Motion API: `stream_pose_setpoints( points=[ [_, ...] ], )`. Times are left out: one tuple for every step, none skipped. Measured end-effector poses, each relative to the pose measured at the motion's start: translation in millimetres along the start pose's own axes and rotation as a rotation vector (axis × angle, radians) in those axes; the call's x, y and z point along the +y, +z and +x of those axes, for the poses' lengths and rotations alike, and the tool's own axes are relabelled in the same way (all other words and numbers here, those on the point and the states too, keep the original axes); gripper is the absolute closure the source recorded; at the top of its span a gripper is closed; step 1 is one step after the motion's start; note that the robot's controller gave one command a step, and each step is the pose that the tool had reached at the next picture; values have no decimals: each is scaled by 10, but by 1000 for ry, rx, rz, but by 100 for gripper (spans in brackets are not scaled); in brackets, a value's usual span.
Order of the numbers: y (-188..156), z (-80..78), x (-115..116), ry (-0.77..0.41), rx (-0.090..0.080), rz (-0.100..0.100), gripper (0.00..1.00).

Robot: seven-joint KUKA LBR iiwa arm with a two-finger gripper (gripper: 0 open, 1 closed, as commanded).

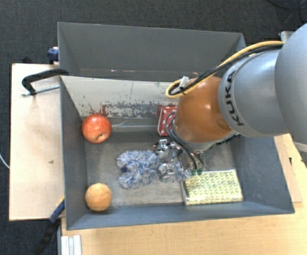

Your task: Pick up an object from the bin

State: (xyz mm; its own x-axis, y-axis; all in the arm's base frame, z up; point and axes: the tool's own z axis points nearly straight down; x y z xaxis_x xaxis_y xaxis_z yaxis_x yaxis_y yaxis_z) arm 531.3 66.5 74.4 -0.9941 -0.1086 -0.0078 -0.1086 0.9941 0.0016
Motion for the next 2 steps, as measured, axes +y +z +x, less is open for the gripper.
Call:
stream_pose_setpoints(
  points=[
    [-21, 8, 0, 0, 2, 0, 100],
    [-96, 8, 1, 0, 3, 0, 100]
  ],
)
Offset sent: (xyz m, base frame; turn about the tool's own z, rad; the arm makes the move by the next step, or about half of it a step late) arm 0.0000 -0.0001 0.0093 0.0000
